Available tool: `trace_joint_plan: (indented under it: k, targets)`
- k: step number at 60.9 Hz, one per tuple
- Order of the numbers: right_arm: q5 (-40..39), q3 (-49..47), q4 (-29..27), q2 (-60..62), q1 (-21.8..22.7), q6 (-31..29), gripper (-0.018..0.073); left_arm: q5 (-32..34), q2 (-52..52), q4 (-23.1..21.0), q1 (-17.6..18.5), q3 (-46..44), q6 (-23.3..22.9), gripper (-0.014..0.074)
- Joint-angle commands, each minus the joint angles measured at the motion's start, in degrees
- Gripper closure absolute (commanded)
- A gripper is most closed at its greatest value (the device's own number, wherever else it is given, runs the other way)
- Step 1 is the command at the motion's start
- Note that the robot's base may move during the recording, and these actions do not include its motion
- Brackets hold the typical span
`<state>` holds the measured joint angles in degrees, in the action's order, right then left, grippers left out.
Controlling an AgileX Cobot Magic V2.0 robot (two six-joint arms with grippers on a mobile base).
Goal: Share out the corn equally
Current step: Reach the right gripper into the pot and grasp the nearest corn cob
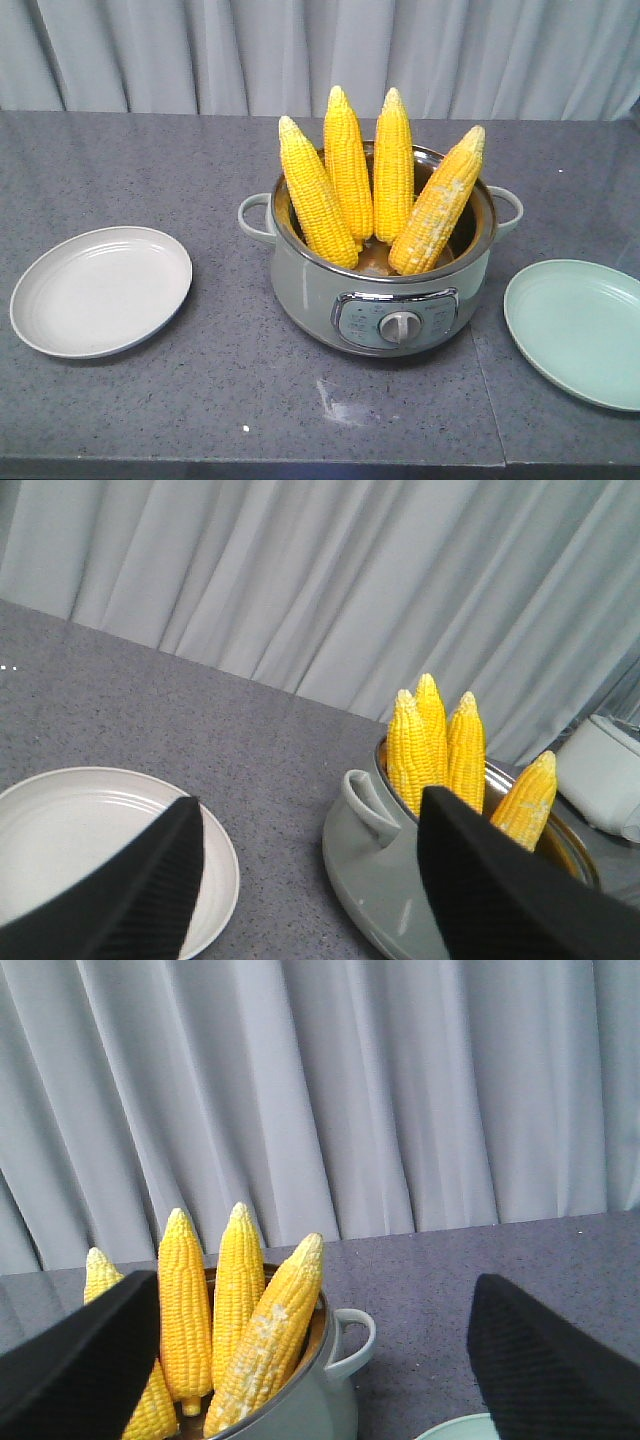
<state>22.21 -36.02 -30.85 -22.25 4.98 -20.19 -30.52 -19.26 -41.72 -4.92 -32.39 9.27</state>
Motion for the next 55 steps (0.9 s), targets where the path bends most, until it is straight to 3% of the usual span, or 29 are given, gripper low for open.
trace_joint_plan:
  k: [1,13,26,34,44,55]
  targets:
    - [-3.2,-2.7,-1.0,-3.0,0.2,-2.6,-0.0019,5.9,-1.9,-3.5,0.2,-1.9,0.3,0.0090]
    - [1.8,-14.4,-4.3,-18.6,0.2,-9.5,-0.0013,11.6,-2.1,-4.8,0.2,-1.9,0.3,0.0094]
    - [12.6,-28.8,-17.1,-40.9,0.1,-20.3,-0.0013,9.6,-2.1,-4.8,0.2,-1.9,0.3,0.0094]
    - [15.8,-35.2,-23.1,-51.6,0.1,-23.9,-0.0013,8.3,-2.1,-4.8,0.2,-1.9,0.3,0.0094]
    - [17.2,-40.2,-22.7,-61.1,-2.8,-24.4,-0.0013,8.3,-2.1,-4.7,0.2,-1.9,0.4,0.0094]
    - [9.3,-40.8,-20.2,-65.6,-6.6,-24.4,-0.0013,8.3,-2.1,-4.7,0.2,-1.9,0.4,0.0094]
